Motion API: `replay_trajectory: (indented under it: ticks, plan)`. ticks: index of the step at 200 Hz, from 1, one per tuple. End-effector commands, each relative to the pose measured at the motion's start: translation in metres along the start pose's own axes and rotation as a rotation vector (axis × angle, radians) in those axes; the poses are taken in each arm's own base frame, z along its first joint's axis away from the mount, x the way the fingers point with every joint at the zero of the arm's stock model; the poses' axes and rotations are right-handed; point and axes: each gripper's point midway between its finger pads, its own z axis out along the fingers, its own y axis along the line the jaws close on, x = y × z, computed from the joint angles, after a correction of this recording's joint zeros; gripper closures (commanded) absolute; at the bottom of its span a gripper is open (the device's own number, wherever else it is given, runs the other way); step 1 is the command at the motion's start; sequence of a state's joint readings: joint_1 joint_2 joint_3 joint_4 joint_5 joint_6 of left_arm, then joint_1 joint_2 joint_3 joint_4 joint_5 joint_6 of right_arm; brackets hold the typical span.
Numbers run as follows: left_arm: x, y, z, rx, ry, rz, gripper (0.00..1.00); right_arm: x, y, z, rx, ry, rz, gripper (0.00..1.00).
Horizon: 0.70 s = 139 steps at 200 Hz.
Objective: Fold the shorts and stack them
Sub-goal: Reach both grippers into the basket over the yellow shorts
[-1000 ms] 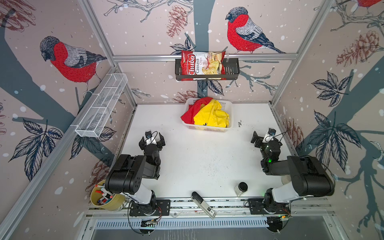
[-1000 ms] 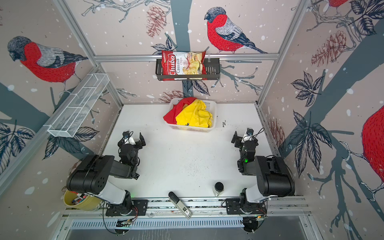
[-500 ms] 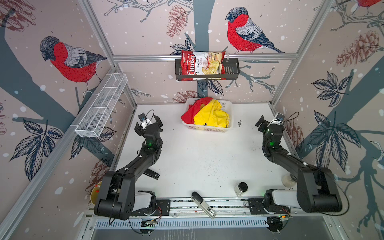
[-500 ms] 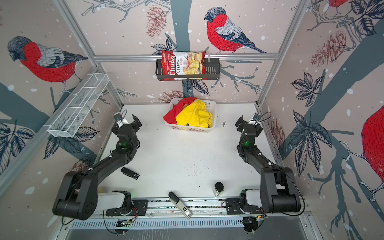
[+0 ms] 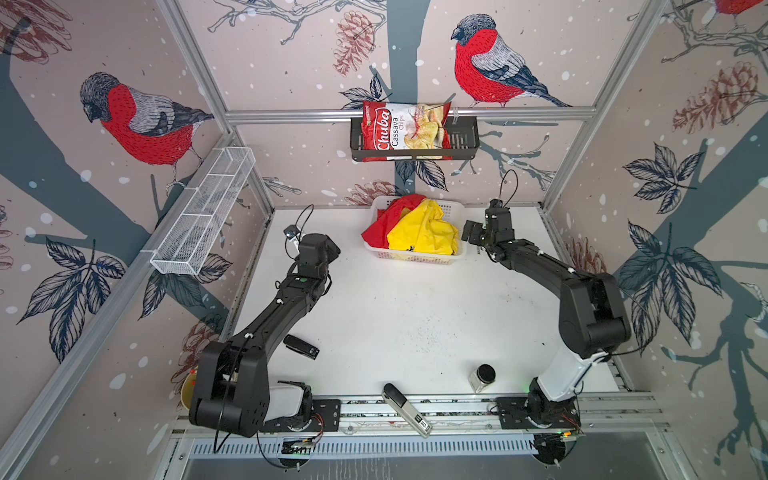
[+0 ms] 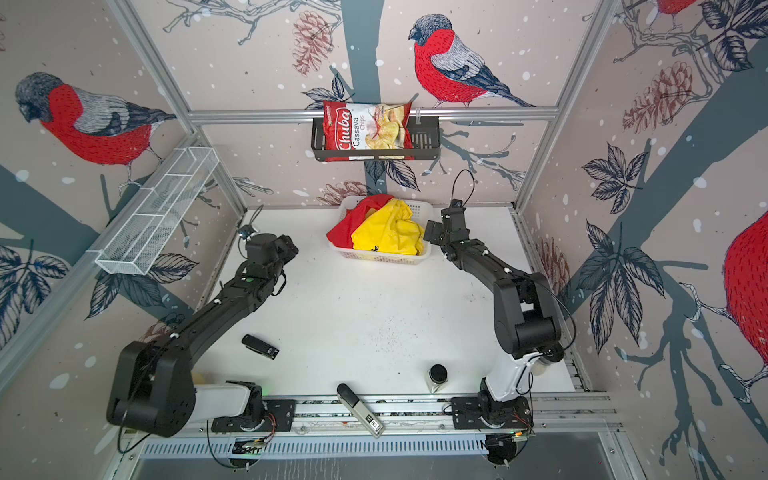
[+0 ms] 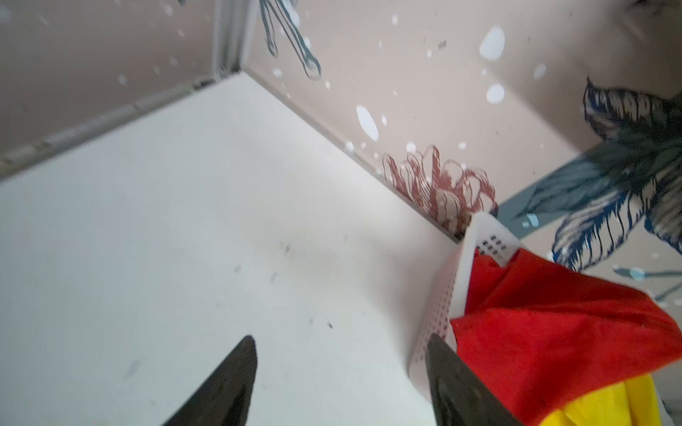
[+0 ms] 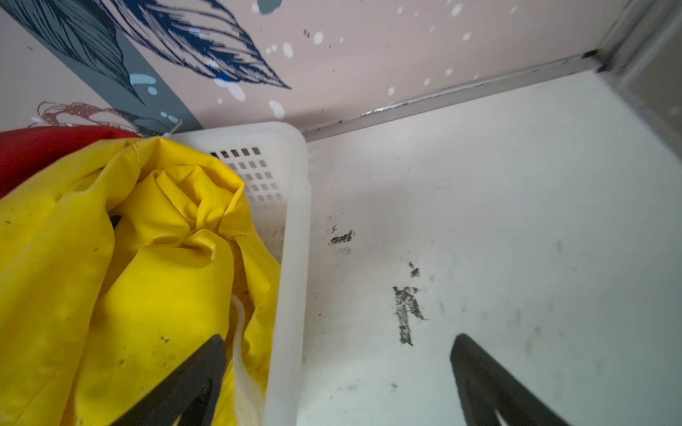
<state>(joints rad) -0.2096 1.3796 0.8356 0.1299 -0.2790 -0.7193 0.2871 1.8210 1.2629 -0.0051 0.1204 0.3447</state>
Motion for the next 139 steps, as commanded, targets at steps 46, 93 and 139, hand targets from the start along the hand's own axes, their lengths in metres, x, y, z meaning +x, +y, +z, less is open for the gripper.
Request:
replay_trajectory:
  ticks: [46,93,139]
  plan:
    - [0.055,-0.054,0.049,0.111,0.175,0.010,0.31,0.036,0.025,0.050,-0.122,0.191,0.137,0.57]
    - [0.094,-0.119,0.077,0.211,0.265,0.030,0.32,0.044,0.013,0.026,-0.125,0.160,0.373,0.78]
    - [0.147,-0.204,0.071,0.337,0.331,0.120,0.32,0.072,-0.024,-0.036,-0.065,0.077,0.608,0.85]
